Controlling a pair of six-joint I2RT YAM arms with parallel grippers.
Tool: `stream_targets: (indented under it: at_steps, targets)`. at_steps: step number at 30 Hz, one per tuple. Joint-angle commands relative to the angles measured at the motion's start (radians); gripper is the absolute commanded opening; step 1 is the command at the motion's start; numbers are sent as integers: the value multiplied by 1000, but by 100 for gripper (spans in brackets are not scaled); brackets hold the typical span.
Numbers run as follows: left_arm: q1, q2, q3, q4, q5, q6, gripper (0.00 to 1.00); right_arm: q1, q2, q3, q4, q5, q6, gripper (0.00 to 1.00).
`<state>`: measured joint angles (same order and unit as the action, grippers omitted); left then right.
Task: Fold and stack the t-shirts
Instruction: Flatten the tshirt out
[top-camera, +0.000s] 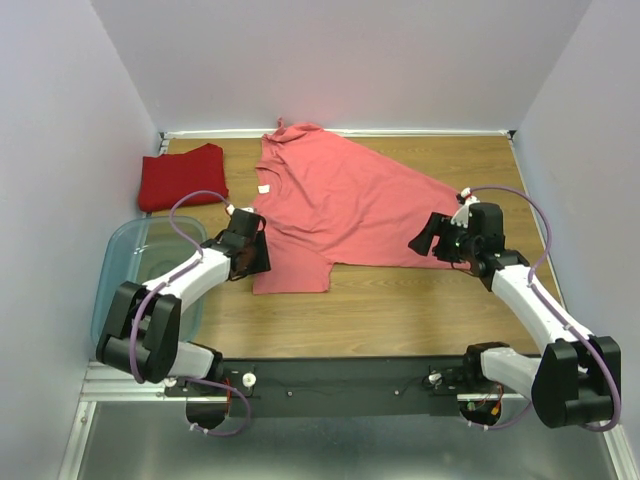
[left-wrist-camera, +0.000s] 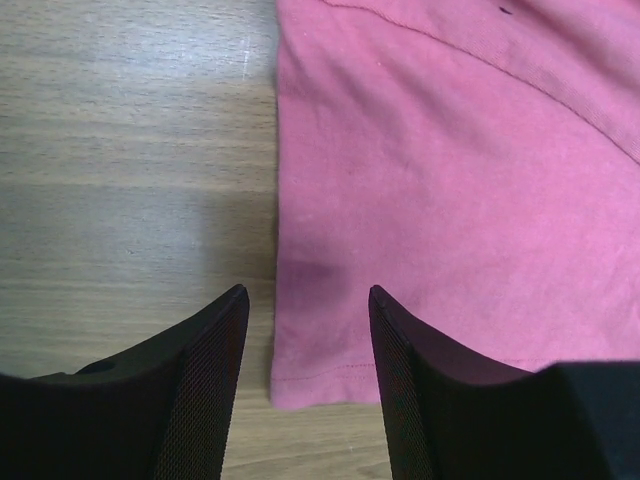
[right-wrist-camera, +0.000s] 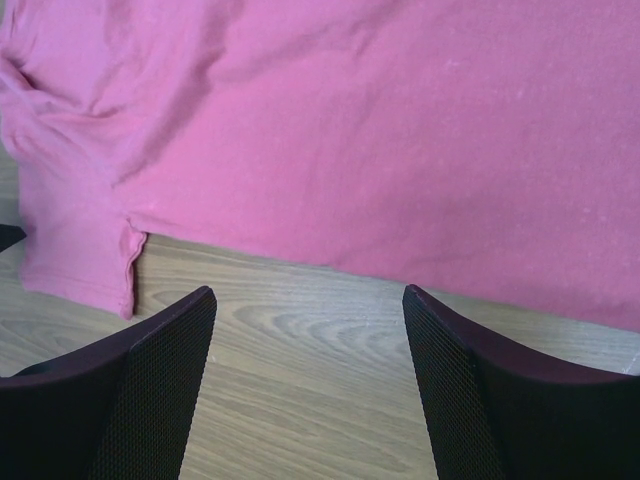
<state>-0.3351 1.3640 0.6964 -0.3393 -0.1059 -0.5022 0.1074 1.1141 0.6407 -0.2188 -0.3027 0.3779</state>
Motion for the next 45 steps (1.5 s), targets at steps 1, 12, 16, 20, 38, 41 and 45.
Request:
stream_targets:
  at_steps: [1, 12, 16, 20, 38, 41, 45]
  targets:
    - [-25, 44, 18, -27, -58, -41, 60, -5, -23, -18, 12, -27, 7, 82]
    - [-59, 130, -4, -32, -124, -76, 44, -3, -34, -26, 21, -33, 7, 82]
    - [-62, 118, -28, -30, -126, -82, 16, -3, -33, -26, 22, -26, 6, 82]
    - [-62, 90, -25, -29, -132, -82, 0, -5, -27, -23, 21, -24, 9, 82]
    - [-71, -121, -23, -7, -83, -18, 0, -23, -2, 0, -122, 525, 107, 84]
    - [-71, -126, -46, 31, -69, -4, 0, -57, 33, 13, -142, 567, 110, 79]
    - [-71, -138, -58, 74, -25, 11, 0, -178, 107, 13, -140, 461, 136, 73]
